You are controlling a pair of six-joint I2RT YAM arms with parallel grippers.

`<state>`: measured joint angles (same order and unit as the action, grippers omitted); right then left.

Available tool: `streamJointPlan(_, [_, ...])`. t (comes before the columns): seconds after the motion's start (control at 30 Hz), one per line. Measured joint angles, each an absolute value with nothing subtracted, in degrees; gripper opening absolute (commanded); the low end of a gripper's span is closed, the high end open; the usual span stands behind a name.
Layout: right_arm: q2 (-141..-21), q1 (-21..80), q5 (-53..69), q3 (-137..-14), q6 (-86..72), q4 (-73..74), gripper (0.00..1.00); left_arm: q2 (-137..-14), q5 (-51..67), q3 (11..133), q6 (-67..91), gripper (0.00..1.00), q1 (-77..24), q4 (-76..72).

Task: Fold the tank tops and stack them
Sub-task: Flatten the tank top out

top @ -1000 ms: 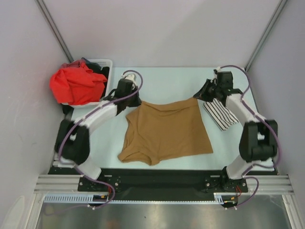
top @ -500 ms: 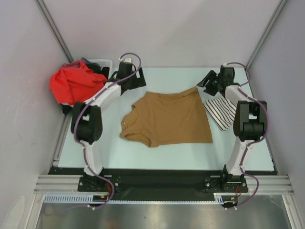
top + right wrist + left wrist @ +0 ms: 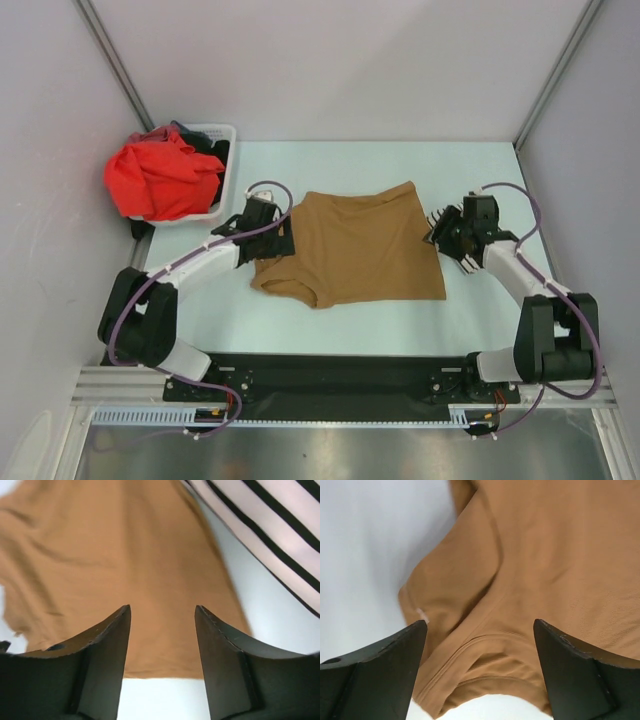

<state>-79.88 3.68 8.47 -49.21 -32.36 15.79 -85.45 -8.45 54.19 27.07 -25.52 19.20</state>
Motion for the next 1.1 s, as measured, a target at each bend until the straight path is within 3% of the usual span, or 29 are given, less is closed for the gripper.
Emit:
streamJointPlan(0.43, [-66.7,3.0,1.3,-33.7,-40.1,22.8,0.54,-78.6,-11.2,41.2,31.9,0.90,-24.7,15.0])
streamJointPlan(0.77, [-67.7,3.6,-3.1,-31.1,-46.1,25.1,0.50,-69.6,-10.1,28.8,36.6,0.87,-22.4,10.6])
streamJointPlan(0.83, [-68.1,3.6,-3.2,-30.5,-46.9,24.9,0.36,-67.0,-10.0,27.6,37.1,0.79,-22.4,10.7])
streamJointPlan(0.9, [-68.4,3.6,-3.3,-30.3,-47.6,24.2,0.15,-65.4,-9.9,27.1,37.7,0.63,-22.4,10.7])
streamJointPlan(1.0, [-69.1,3.6,-3.3,-30.1,-48.9,24.0,0.05,-64.4,-9.7,26.0,37.8,0.49,-22.4,10.1])
streamJointPlan(1.1, [-68.5,3.6,-3.7,-29.7,-49.5,24.1,0.05,-63.7,-9.7,24.3,37.8,0.49,-22.4,9.6])
